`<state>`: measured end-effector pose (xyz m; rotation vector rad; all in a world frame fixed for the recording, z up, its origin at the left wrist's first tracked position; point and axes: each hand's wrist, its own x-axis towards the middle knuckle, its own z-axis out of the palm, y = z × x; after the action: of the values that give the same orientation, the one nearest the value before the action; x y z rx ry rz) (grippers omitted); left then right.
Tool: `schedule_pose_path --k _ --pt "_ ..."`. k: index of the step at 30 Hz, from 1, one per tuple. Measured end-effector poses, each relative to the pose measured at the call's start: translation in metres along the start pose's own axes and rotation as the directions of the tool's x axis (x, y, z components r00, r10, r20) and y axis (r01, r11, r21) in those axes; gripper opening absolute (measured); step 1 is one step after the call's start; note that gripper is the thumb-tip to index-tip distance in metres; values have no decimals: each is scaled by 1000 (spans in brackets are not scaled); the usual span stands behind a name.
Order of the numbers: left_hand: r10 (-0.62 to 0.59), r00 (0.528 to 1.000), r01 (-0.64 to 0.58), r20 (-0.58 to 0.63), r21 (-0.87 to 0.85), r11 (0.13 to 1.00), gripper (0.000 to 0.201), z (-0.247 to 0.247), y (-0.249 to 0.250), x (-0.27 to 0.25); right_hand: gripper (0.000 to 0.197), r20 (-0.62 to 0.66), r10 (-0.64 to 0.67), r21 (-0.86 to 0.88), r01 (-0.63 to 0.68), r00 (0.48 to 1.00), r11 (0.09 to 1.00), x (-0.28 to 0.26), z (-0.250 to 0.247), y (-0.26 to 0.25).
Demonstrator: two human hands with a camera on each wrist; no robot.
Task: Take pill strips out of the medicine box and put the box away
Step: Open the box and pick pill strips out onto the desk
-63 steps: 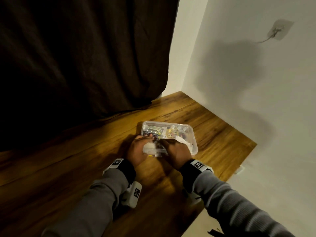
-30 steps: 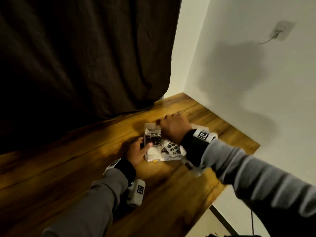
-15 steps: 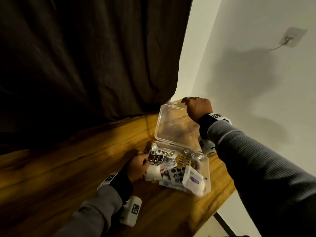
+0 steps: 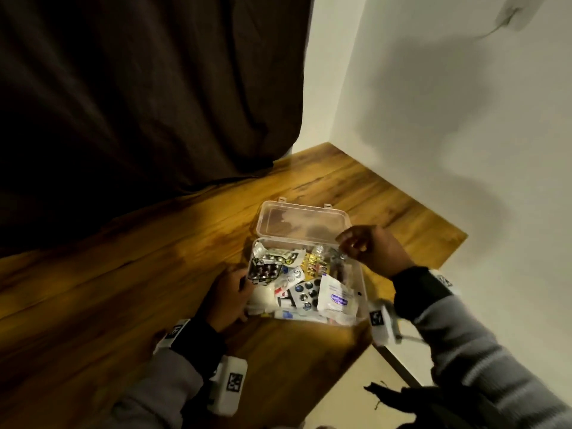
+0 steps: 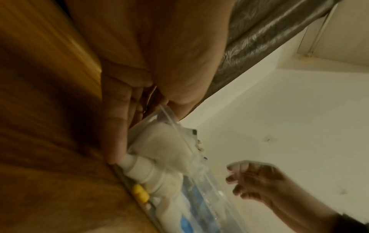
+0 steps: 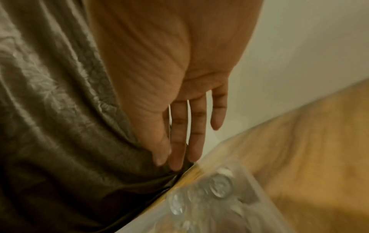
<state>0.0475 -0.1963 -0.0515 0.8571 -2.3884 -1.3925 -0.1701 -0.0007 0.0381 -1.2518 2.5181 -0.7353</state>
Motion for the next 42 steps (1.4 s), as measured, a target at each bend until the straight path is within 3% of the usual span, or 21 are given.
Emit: schedule_pose_path --k 3,5,7,10,14,17,19,22,25,28,33,37,42 --pt "2 999 -2 -40 -11 1000 25 -1 -1 -6 19 43 1 106 -6 999 994 -42 22 9" --pt "23 993 -21 -117 19 1000 27 -5 2 -9 47 38 20 -27 -19 999 999 -59 38 14" --pt "72 978 -59 -195 70 996 27 -11 11 -12 63 48 49 -198 -39 998 979 -66 50 14" --pt "122 965 -115 -231 44 992 20 -14 28 -12 45 -16 38 -194 -41 999 980 -67 53 12" --pt "234 964 -236 -129 6 972 19 -5 36 -10 12 -30 36 14 -35 999 999 -65 49 17" --pt "323 943 -325 -81 -14 946 31 8 43 -12 21 -47 30 101 -25 998 995 -64 42 20" --pt "430 901 -432 -54 -20 902 35 16 46 -11 28 -86 20 244 2 996 970 -63 37 18" --pt "476 880 -476 -2 -26 879 38 23 51 -7 20 -142 17 474 53 990 879 -57 29 8" --pt "328 943 -321 46 -120 939 33 27 59 -6 15 -162 -3 576 97 987 812 -46 28 -5" --pt "193 980 -173 42 -283 943 11 30 65 0 17 -148 -31 644 120 989 756 -33 35 -16" --pt "152 988 -155 -33 -263 952 15 15 61 11 13 -128 0 740 95 992 666 -23 41 -24" --pt "166 983 -181 -84 -235 955 19 4 54 15 18 -170 -4 726 128 985 676 -17 40 -30" --pt "70 979 -94 -192 -120 988 26 -17 26 24 33 -249 87 647 99 965 756 -21 42 -14"
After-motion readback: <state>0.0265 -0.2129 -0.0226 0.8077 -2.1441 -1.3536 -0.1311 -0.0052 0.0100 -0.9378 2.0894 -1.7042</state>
